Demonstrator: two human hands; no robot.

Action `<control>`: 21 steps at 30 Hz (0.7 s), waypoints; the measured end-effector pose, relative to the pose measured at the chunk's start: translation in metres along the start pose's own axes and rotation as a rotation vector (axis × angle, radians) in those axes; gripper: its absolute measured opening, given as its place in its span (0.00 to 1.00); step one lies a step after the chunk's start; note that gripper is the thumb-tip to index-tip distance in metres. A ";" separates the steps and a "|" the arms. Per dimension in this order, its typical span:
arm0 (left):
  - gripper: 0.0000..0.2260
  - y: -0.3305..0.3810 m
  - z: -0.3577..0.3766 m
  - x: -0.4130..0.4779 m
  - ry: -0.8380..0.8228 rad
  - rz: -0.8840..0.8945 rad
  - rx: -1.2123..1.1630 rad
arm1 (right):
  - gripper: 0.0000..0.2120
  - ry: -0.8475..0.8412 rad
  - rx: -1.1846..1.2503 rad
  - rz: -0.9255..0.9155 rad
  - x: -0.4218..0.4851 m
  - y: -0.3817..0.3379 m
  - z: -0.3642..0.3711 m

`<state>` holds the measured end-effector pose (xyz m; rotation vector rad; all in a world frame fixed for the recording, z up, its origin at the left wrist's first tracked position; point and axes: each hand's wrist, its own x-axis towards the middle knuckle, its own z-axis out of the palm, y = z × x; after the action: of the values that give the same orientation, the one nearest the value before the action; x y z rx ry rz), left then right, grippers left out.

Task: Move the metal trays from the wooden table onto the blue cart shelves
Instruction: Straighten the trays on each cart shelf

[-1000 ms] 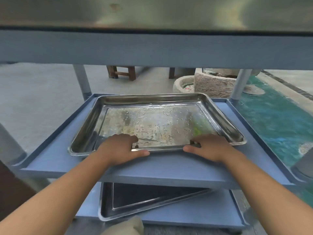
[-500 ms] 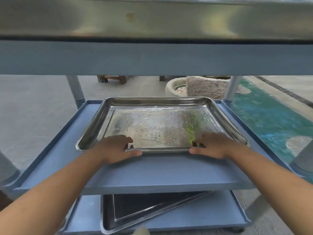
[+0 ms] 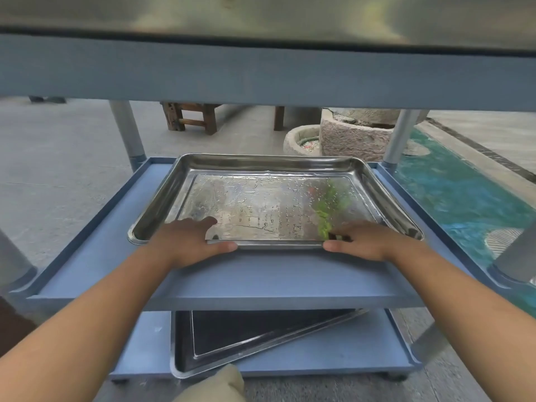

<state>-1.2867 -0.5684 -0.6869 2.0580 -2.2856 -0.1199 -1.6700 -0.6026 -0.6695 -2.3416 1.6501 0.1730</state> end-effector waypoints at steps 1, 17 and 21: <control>0.50 0.001 0.000 -0.003 0.005 0.002 -0.001 | 0.51 -0.001 0.005 -0.002 -0.004 -0.001 0.000; 0.45 0.009 0.006 -0.065 0.122 0.098 0.015 | 0.53 -0.038 0.029 0.048 -0.062 -0.003 0.024; 0.45 0.011 0.006 -0.076 0.110 0.094 0.039 | 0.53 -0.038 0.019 0.051 -0.073 -0.007 0.026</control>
<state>-1.2897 -0.4917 -0.6910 1.9186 -2.3307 0.0426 -1.6871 -0.5269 -0.6749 -2.2700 1.6872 0.2099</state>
